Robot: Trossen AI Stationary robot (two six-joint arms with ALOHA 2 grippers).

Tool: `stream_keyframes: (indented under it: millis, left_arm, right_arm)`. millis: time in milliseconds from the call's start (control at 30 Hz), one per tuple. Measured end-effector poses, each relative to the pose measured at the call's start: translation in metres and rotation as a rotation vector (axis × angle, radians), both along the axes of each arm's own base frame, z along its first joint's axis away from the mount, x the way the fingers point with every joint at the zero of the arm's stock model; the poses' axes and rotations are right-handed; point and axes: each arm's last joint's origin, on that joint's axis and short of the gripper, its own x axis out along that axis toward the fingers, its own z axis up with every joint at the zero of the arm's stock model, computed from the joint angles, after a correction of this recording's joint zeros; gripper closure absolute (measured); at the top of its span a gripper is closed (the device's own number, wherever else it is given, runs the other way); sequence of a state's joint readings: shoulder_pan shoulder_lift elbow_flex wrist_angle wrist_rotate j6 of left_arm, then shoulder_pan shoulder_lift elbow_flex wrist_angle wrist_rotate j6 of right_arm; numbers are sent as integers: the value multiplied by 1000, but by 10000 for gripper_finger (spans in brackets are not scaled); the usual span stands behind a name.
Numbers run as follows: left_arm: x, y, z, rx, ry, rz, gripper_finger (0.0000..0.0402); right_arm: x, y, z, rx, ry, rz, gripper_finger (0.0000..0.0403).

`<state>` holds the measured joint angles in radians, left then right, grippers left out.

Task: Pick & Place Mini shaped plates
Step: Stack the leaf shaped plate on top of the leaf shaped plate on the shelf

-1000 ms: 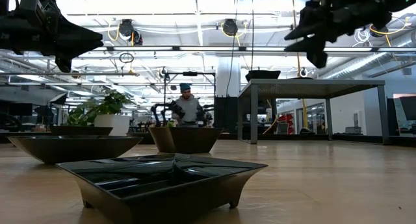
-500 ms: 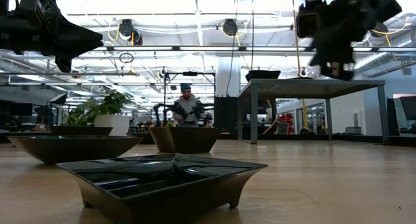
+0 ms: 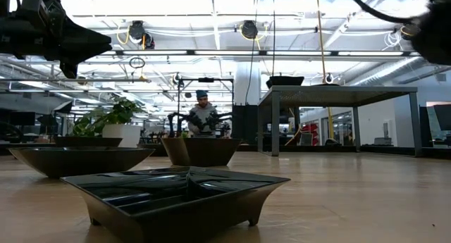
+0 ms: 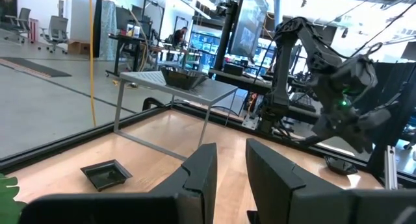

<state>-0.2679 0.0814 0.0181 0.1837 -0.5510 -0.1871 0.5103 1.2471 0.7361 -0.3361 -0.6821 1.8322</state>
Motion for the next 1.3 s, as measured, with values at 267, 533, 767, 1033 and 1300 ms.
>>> stream_keyframes:
  millis: [267,533,767,1033,1300]
  left_arm:
    - [0,0,0,0,0,0,316]
    - [0,0,0,0,0,0,316]
    - [0,0,0,0,0,0,316]
    - [0,0,0,0,0,0,316]
    - [0,0,0,0,0,0,316]
  right_arm:
    - [-8,8,-22,-134,318,-147,300]
    - [-12,7,-46,-272,483,-162,300]
    - [-12,7,-60,-329,540,-140,300]
    - [-12,7,-67,-350,554,-123,300]
    - [-15,10,-68,-352,500,-44,327]
